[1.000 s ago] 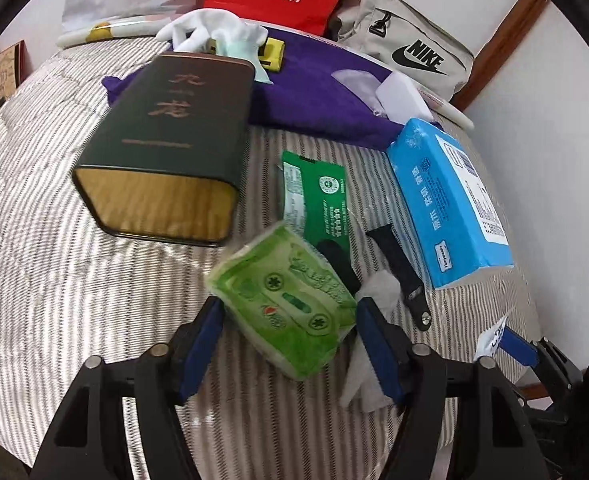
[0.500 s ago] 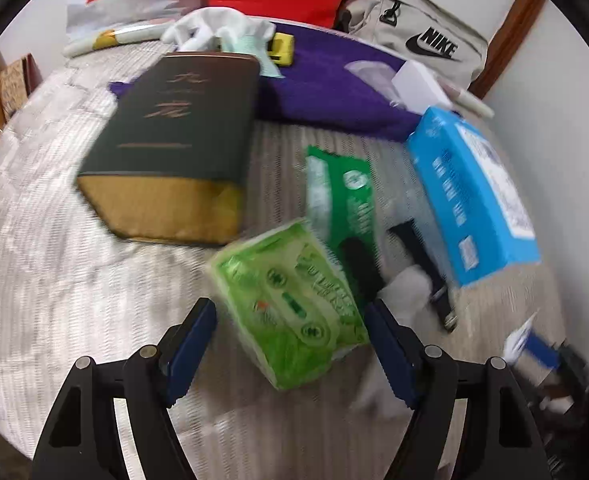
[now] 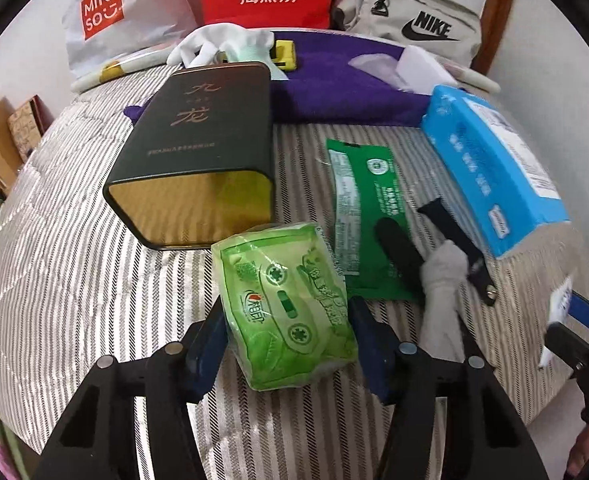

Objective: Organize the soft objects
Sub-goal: 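Grasp the green wipes pack with the left tool while the right tool holds the snack packet, then carry the wipes pack onto the purple towel with left tool while right lays snack packet there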

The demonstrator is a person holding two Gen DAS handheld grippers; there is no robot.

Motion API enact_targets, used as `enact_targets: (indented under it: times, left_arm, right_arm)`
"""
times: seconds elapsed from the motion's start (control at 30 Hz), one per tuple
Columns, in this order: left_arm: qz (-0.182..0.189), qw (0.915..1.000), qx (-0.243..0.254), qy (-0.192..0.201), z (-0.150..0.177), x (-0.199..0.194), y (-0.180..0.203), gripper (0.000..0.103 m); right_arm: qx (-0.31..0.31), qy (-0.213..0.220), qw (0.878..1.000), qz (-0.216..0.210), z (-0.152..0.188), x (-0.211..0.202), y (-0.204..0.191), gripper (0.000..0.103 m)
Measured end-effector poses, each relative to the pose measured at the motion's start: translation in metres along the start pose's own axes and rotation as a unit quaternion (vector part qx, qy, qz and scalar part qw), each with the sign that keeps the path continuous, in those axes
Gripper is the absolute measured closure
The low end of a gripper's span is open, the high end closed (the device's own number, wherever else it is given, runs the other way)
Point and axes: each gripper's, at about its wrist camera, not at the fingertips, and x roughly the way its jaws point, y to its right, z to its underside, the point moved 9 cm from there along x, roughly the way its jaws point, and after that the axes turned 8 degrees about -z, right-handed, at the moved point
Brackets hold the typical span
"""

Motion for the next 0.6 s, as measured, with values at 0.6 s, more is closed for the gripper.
enact_targets:
  times: [0.6]
  left_arm:
    - [0.035,0.9964,-0.044,0.064,-0.014,-0.072,-0.041,0.048]
  right_arm:
    - [-0.016,0.028,0.999,0.015,-0.028,-0.033,-0.013,0.046]
